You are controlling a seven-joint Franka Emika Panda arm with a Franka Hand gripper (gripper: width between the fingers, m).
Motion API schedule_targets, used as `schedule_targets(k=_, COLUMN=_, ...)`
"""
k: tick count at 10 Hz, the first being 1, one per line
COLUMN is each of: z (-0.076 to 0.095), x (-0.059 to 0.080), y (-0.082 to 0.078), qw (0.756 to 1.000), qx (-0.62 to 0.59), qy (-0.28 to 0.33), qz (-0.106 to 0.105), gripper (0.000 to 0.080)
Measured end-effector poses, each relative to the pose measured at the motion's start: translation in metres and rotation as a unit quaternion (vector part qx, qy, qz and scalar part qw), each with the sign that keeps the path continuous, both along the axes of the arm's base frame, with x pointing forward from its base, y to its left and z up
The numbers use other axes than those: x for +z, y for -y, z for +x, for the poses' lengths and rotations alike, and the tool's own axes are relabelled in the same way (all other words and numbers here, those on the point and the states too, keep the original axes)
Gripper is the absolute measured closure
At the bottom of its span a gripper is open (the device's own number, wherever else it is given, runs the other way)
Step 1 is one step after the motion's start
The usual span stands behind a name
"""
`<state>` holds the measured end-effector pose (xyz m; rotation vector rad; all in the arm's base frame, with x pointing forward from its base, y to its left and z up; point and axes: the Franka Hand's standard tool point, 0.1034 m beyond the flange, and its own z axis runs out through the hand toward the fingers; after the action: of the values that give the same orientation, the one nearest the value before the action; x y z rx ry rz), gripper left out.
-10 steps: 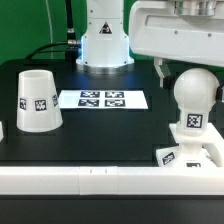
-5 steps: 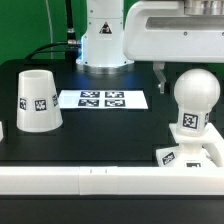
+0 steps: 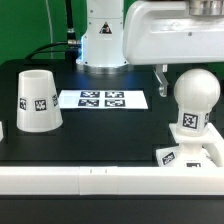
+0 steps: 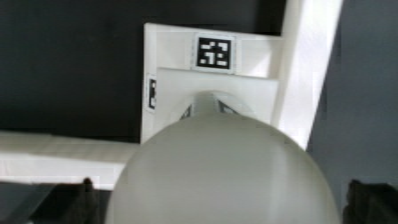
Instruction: Assemble lamp
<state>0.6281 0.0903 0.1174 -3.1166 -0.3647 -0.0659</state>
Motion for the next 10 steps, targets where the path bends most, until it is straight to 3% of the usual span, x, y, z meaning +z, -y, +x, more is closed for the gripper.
schedule_targets(k=4, z=0.0031, x=0.0017, y=-0.0053, qw=0.979, qx=0.204, qy=0.011, qz=-0.023, gripper=0.0101)
schedule_targets(k=10, z=0.0026, x=-0.0016, y=-0.0068, qw=0.875, qx=0.481, qy=0.001, qz=-0.055, gripper=0.0101)
